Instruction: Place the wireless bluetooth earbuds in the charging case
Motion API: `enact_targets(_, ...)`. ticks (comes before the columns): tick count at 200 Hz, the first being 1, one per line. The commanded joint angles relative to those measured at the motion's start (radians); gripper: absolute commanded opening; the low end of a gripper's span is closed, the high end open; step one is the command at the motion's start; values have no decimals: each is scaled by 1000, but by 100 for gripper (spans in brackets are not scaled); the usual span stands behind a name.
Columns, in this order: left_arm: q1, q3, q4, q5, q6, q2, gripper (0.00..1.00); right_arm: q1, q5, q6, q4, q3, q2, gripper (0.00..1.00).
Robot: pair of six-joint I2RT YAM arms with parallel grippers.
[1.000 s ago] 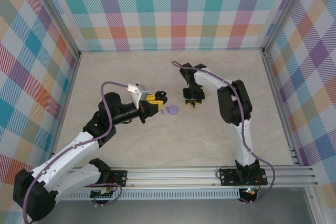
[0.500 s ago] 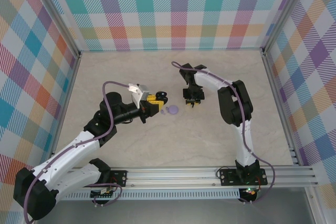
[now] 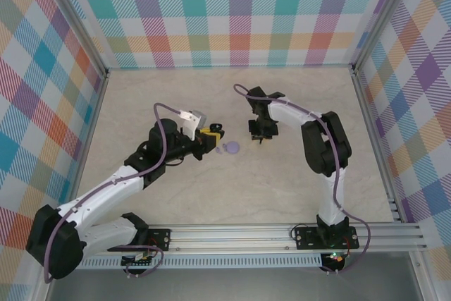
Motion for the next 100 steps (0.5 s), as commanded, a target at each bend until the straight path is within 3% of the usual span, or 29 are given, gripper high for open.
enact_targets(1,9,47,-13,-24,-46,29,4,-1,-20,-29,72,-49,-78,26)
enact_targets(100,35,50,37,-1,-124,146,3,-2,-176,-61,295,-238,-365,27)
